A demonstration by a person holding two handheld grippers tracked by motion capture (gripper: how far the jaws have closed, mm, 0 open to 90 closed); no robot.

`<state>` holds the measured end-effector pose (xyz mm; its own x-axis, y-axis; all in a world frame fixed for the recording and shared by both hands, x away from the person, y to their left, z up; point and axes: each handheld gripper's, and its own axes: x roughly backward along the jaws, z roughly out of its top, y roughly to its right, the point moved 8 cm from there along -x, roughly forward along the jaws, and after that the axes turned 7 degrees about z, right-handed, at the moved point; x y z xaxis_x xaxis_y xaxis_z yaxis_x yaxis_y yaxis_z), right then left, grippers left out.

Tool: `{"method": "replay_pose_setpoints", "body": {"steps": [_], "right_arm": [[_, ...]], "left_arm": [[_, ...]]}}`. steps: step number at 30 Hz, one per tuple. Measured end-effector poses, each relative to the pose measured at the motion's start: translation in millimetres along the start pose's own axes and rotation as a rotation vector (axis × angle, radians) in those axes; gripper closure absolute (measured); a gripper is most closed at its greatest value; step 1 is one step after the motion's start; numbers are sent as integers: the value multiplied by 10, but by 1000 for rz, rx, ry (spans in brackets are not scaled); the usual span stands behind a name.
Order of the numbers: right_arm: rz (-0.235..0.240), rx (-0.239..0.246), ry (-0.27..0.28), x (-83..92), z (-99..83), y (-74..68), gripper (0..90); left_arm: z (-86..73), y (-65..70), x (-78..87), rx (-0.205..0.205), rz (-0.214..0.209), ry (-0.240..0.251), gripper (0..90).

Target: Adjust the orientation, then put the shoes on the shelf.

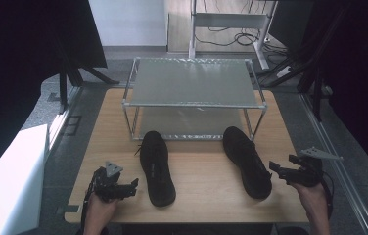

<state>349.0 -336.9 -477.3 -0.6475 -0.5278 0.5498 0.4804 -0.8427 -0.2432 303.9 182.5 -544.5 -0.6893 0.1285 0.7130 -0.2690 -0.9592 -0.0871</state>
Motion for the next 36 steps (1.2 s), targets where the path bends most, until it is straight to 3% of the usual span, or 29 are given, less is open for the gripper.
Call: {"method": "replay_pose_setpoints", "body": {"steps": [4, 7, 11, 13, 20, 25, 28, 31, 36], "right_arm": [[17, 8, -25, -41, 2, -41, 96], [32, 6, -37, -92, -7, -72, 116], [57, 9, -39, -177, -7, -126, 131], [64, 8, -50, -223, -14, -134, 131], [57, 29, -102, -401, -32, -142, 134], [49, 21, -127, -526, -48, -107, 142], [51, 11, -145, -593, -69, -79, 163], [75, -10, -146, -675, -80, -83, 230], [57, 28, -176, -840, -85, -125, 364]], "left_arm": [[74, 16, 56, 18, -5, 17, 45], [211, 39, 124, 48, -18, 57, 56], [371, 130, 167, 89, -64, 84, 61], [438, 209, 165, 86, -86, 89, 60], [528, 470, 38, 43, -105, 57, 56], [528, 516, -58, 26, -80, 41, 55], [550, 496, -102, 47, -75, 39, 55], [573, 509, -136, 55, -77, 28, 65], [563, 539, -177, 66, -86, -17, 95]]}}
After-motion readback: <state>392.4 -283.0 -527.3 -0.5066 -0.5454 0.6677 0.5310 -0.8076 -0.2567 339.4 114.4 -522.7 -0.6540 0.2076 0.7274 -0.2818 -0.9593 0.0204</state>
